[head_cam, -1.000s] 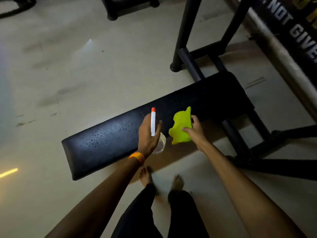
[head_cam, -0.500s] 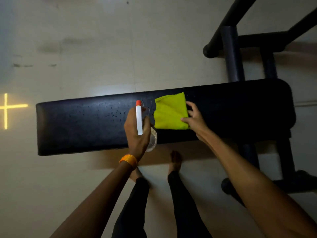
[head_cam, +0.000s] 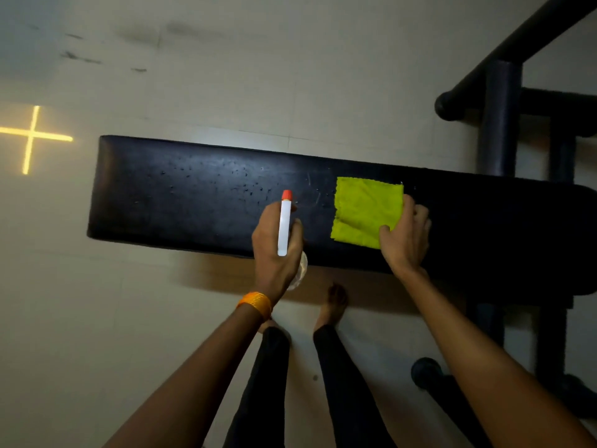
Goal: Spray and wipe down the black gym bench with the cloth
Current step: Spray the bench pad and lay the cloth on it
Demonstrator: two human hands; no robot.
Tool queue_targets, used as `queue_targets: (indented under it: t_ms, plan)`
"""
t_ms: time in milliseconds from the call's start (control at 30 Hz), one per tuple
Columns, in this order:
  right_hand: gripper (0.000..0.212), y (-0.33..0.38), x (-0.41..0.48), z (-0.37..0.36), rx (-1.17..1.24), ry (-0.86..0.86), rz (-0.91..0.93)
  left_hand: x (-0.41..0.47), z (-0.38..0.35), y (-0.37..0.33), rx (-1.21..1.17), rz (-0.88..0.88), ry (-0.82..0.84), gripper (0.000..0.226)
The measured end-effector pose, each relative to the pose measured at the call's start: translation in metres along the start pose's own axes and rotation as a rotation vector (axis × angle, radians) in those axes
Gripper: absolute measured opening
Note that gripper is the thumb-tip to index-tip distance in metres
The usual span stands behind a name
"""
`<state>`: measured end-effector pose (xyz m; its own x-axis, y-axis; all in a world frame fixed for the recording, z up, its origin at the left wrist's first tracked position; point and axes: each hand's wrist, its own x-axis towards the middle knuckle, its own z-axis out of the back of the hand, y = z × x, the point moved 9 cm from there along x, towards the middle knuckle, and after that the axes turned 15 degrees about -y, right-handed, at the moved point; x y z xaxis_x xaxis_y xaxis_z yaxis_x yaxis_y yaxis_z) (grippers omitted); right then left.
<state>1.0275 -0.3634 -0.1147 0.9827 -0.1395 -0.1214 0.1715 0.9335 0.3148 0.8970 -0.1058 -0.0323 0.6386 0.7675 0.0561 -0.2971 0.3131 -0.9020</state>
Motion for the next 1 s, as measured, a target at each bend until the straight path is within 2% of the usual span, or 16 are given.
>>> queue_targets:
  t_ms: [67, 167, 267, 400, 533, 733, 833, 1000]
  plan:
    - [0.07, 0.047, -0.009, -0.006, -0.023, -0.014, 0.186, 0.008, 0.017, 0.009, 0.014, 0.019, -0.044, 0.013]
    - [0.068, 0.132, -0.04, -0.051, 0.026, 0.186, 0.455, 0.022, 0.048, 0.025, 0.039, 0.049, -0.127, 0.013]
    - [0.074, 0.204, -0.081, -0.106, -0.042, 0.381, 0.678, 0.036, 0.079, 0.052, 0.056, 0.097, -0.214, 0.009]
    - [0.081, 0.263, -0.114, -0.161, -0.17, 0.455, 0.902, 0.052, 0.115, 0.099, 0.08, 0.195, -0.294, 0.011]
    - [0.09, 0.264, -0.127, -0.196, -0.306, 0.375, 0.992, 0.056, 0.144, 0.137, 0.132, 0.238, -0.366, 0.016]
    - [0.088, 0.254, -0.127, -0.2, -0.28, 0.178, 1.048, 0.043, 0.172, 0.186, 0.208, 0.343, -0.486, 0.024]
    - [0.089, 0.253, -0.128, -0.202, -0.291, 0.146, 1.054, 0.041, 0.178, 0.2, 0.235, 0.388, -0.522, 0.035]
    - [0.089, 0.252, -0.127, -0.202, -0.284, 0.118, 1.063, 0.053, 0.186, 0.205, 0.282, 0.424, -0.552, 0.037]
